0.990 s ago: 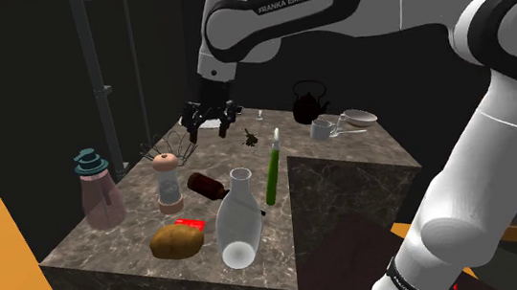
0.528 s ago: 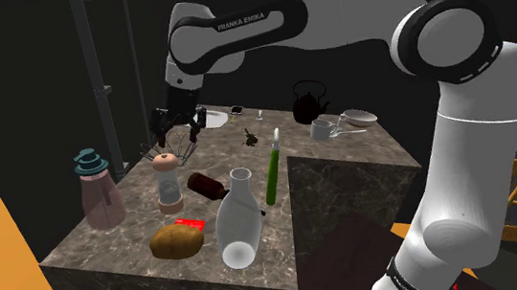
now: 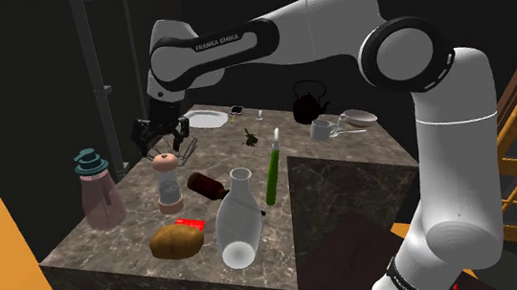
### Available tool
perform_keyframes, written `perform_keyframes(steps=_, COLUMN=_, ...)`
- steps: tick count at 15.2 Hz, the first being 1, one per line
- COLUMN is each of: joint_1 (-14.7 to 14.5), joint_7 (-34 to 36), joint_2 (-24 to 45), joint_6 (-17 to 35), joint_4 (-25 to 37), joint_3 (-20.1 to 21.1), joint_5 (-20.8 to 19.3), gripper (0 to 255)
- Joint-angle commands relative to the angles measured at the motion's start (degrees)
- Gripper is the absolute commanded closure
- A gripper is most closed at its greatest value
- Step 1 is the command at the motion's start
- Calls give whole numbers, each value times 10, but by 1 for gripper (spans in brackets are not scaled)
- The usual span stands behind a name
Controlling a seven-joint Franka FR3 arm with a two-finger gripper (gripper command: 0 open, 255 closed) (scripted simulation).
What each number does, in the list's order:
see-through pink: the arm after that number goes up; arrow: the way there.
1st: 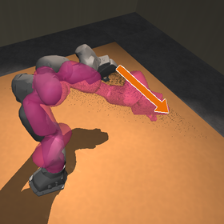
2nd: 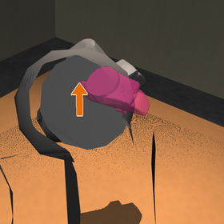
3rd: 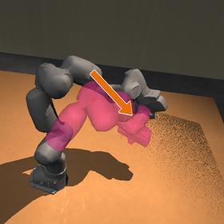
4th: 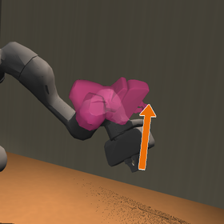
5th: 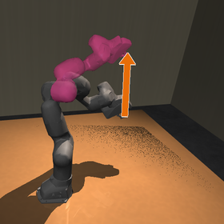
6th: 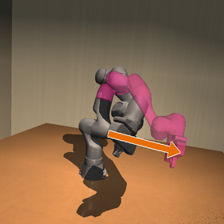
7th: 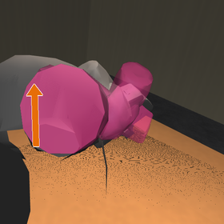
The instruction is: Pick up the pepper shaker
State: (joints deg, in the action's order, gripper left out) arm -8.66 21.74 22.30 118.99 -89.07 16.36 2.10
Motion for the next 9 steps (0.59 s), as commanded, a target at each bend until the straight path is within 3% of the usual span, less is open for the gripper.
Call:
perform_keyframes(steps=1, joint_1=1, joint_7=-2, joint_2=2, joint_6=14, joint_4=-12, joint_3=0, joint_5=0, gripper=0)
perform_keyframes(steps=5, joint_1=0, joint_7=-3, joint_2=7, joint_6=32, joint_4=-25, joint_3=-1, joint_5=-1, gripper=0)
perform_keyframes(steps=6, joint_1=1, joint_7=-3, joint_2=6, joint_6=32, joint_4=-26, joint_3=-1, joint_5=0, gripper=255)
perform_keyframes(steps=9, joint_1=1, joint_7=-3, joint_2=6, joint_6=32, joint_4=-26, joint_3=-1, joint_5=0, gripper=255)
